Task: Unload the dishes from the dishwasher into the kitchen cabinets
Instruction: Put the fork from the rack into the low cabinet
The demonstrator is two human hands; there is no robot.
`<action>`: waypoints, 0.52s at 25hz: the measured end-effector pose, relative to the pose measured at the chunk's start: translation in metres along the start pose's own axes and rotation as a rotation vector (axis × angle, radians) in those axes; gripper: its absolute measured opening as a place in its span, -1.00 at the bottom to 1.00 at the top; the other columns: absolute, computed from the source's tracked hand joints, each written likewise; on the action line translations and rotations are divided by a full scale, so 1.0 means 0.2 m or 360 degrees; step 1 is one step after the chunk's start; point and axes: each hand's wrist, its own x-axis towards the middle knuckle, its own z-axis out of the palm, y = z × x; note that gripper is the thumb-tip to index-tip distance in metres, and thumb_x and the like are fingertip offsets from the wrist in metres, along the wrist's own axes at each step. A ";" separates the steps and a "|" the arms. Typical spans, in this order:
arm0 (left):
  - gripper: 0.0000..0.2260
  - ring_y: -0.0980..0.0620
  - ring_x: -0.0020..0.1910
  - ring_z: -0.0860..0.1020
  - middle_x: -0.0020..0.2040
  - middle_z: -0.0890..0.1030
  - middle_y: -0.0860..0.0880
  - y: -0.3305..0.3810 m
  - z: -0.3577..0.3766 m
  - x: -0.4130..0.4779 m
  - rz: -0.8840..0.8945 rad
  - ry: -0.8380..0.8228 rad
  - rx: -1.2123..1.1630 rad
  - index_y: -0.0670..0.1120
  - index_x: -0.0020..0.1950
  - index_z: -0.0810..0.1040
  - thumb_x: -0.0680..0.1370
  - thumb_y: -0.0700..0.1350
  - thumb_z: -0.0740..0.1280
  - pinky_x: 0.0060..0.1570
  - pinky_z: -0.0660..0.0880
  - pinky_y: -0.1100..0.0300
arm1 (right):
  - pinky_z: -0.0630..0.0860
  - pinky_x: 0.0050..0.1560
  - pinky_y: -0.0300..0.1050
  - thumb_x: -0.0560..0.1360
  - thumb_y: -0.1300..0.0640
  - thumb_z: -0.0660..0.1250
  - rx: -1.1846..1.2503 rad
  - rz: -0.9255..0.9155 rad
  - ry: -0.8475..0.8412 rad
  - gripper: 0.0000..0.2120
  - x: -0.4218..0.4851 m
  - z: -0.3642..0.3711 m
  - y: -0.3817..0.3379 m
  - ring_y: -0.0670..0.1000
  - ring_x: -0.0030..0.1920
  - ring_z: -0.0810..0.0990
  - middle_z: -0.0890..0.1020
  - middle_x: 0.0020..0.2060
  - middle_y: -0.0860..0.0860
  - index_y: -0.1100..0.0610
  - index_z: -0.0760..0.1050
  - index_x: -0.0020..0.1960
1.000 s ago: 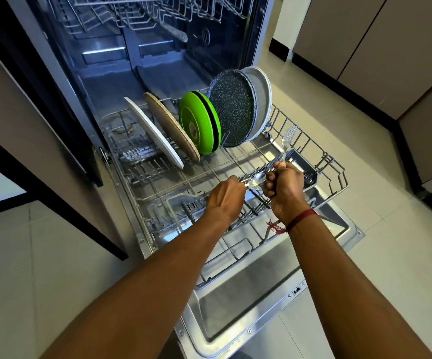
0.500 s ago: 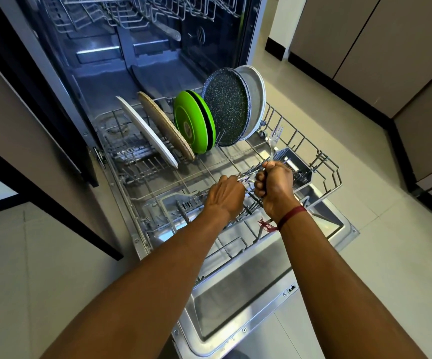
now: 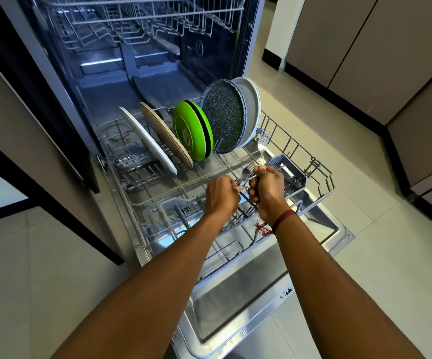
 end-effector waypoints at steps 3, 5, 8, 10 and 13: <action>-0.83 -0.07 -0.28 0.60 -0.24 0.64 -0.11 0.00 -0.09 -0.02 -0.0247 0.0115 -0.0513 -0.14 -0.25 0.63 0.54 -0.23 0.35 -0.26 0.56 -0.06 | 0.19 -0.61 -0.25 0.66 0.18 0.04 -0.0029 -0.0135 -0.0053 -0.79 -0.05 0.01 -0.01 -0.07 -0.56 0.31 0.38 -0.45 0.01 0.15 0.38 -0.08; -0.87 0.00 -0.35 0.62 -0.23 0.65 -0.13 0.01 -0.16 -0.06 -0.0462 0.0096 -0.0963 -0.17 -0.16 0.65 0.56 -0.23 0.35 -0.28 0.64 0.10 | 0.24 -0.62 -0.22 0.68 0.12 0.03 -0.0070 -0.0222 -0.0110 -0.78 -0.11 0.02 0.00 -0.06 -0.54 0.33 0.40 -0.45 0.00 0.15 0.38 -0.06; -0.82 0.10 -0.41 0.57 -0.31 0.59 -0.07 0.00 -0.25 -0.15 -0.0601 0.0051 -0.1301 -0.15 -0.19 0.62 0.59 -0.22 0.32 -0.33 0.58 0.27 | 0.30 -0.59 -0.19 0.68 0.10 0.04 -0.0099 -0.0298 -0.0156 -0.77 -0.22 0.04 0.03 -0.03 -0.52 0.37 0.43 -0.43 0.01 0.17 0.38 -0.04; -0.75 0.04 -0.36 0.58 -0.31 0.60 -0.08 -0.02 -0.33 -0.25 -0.0621 0.0036 -0.1415 -0.08 -0.26 0.59 0.60 -0.23 0.28 -0.23 0.60 0.18 | 0.33 -0.54 -0.17 0.68 0.09 0.06 -0.0097 -0.0319 -0.0183 -0.75 -0.31 0.06 0.07 0.00 -0.47 0.37 0.41 -0.40 0.04 0.17 0.38 -0.09; -0.80 0.00 -0.27 0.59 -0.23 0.63 -0.10 -0.06 -0.45 -0.45 -0.0662 0.0156 -0.1519 -0.12 -0.13 0.62 0.59 -0.30 0.26 -0.18 0.58 0.10 | 0.36 -0.41 -0.11 0.66 0.05 0.12 -0.0120 -0.0364 -0.0189 -0.72 -0.48 0.10 0.13 0.02 -0.38 0.38 0.40 -0.40 0.03 0.15 0.41 -0.17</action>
